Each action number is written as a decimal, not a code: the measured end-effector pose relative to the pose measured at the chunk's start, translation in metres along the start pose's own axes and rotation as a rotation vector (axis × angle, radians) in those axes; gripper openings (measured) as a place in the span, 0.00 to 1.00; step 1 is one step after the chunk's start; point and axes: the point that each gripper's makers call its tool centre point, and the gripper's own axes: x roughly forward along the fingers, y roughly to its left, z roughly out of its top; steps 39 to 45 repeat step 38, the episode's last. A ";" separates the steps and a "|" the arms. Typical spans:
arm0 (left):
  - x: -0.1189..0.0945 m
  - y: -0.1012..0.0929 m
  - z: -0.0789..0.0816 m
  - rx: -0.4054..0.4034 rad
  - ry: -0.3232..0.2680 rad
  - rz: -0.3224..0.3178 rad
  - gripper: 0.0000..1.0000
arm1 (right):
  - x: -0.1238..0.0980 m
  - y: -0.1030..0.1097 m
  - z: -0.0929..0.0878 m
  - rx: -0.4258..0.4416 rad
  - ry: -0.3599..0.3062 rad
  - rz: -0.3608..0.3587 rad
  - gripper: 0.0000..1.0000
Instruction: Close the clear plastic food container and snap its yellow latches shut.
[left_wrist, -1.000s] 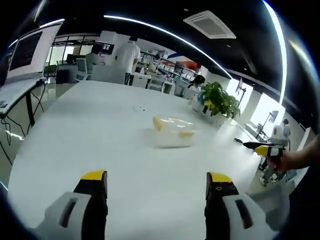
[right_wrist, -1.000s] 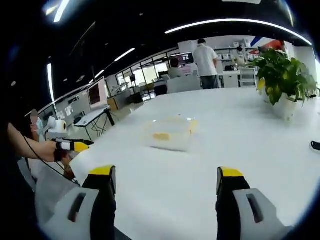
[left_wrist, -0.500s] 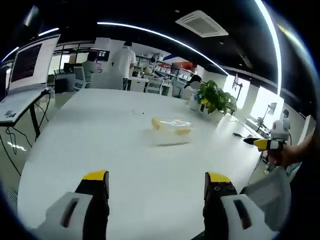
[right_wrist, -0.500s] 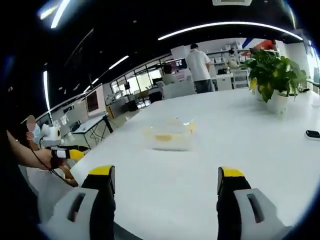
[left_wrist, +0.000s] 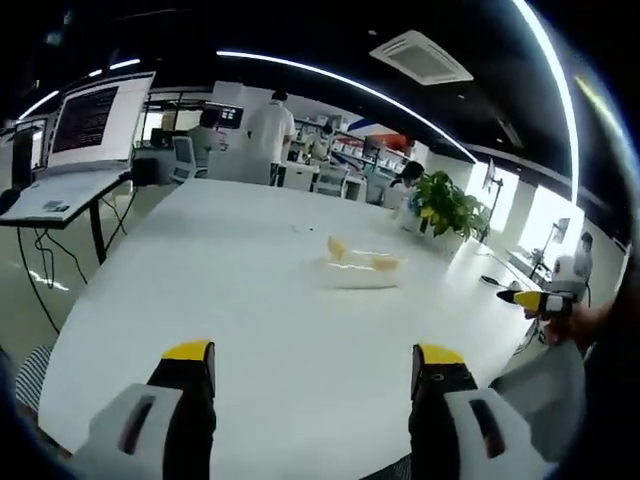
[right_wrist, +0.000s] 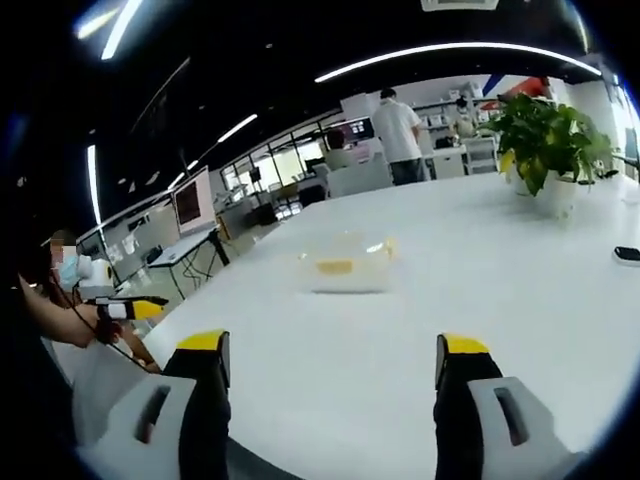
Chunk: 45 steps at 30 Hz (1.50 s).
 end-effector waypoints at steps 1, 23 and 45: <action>0.000 0.001 -0.001 0.001 -0.003 0.007 0.78 | 0.000 0.000 0.001 -0.002 -0.003 -0.002 0.83; 0.005 -0.008 -0.015 0.061 0.025 0.008 0.75 | 0.005 0.010 -0.007 -0.015 0.015 0.036 0.81; 0.007 -0.012 -0.018 0.084 0.042 -0.010 0.74 | 0.007 0.008 -0.010 -0.030 0.016 0.031 0.80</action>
